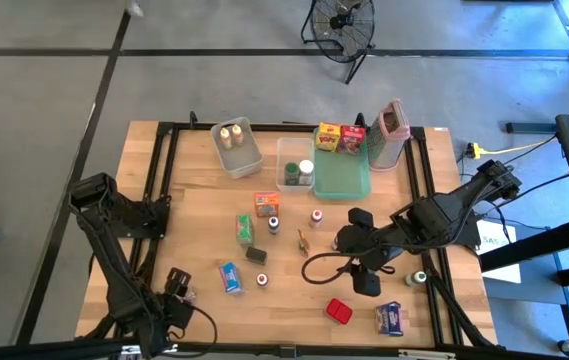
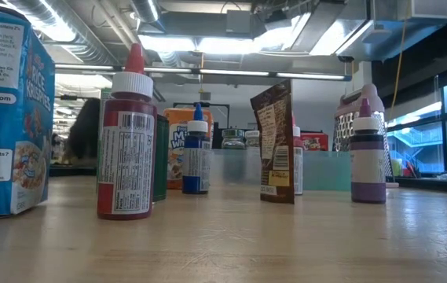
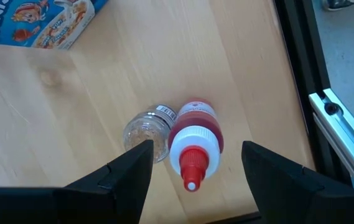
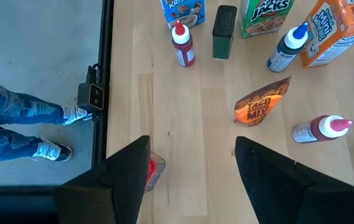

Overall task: Pick & Place Kitchen Items
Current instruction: Put the red food coloring bottle into the gray bin

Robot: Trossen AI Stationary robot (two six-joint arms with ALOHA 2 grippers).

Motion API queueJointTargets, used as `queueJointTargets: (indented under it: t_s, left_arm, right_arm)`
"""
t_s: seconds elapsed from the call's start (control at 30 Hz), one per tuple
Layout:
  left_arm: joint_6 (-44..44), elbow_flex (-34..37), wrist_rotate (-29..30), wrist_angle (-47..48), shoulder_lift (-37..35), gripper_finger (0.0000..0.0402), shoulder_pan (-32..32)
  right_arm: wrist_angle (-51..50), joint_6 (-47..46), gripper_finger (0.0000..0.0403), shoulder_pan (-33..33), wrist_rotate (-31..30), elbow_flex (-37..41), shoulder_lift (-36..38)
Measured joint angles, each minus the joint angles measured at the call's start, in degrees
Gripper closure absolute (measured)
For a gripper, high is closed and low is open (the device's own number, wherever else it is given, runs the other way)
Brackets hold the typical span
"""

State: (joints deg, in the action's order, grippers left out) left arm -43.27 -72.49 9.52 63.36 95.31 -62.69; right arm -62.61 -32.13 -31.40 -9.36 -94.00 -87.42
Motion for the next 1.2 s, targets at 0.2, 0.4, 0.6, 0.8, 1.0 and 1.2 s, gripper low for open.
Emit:
queueJointTargets:
  t_s: [0.2,0.4,0.6,0.8,1.0,1.2]
  left_arm:
    - [-0.02,0.00,0.81,0.06,0.00,0.0162,-0.27]
    - [-0.03,0.00,1.53,0.06,0.24,0.0162,-0.25]
    - [0.00,2.69,-0.68,-2.89,0.22,0.0162,-0.33]
    - [0.02,4.00,1.64,-5.32,0.19,0.0162,-0.33]
    - [1.72,4.02,1.39,-4.83,0.07,0.0162,-0.33]
    - [2.46,4.74,0.95,-5.08,0.04,0.0162,-0.33]
  right_arm:
    - [0.47,-0.10,0.0165,0.00,0.01,0.00,0.01]
    - [1.14,-0.42,0.0165,0.00,0.45,0.00,0.01]
    - [1.64,-0.44,0.0165,0.00,0.56,0.00,0.01]
    - [1.64,-0.47,0.0165,-0.02,0.56,0.00,0.00]
    - [1.64,-0.51,0.0165,0.57,0.56,0.00,0.02]
    - [1.64,-0.60,0.0165,1.07,0.54,0.00,0.01]
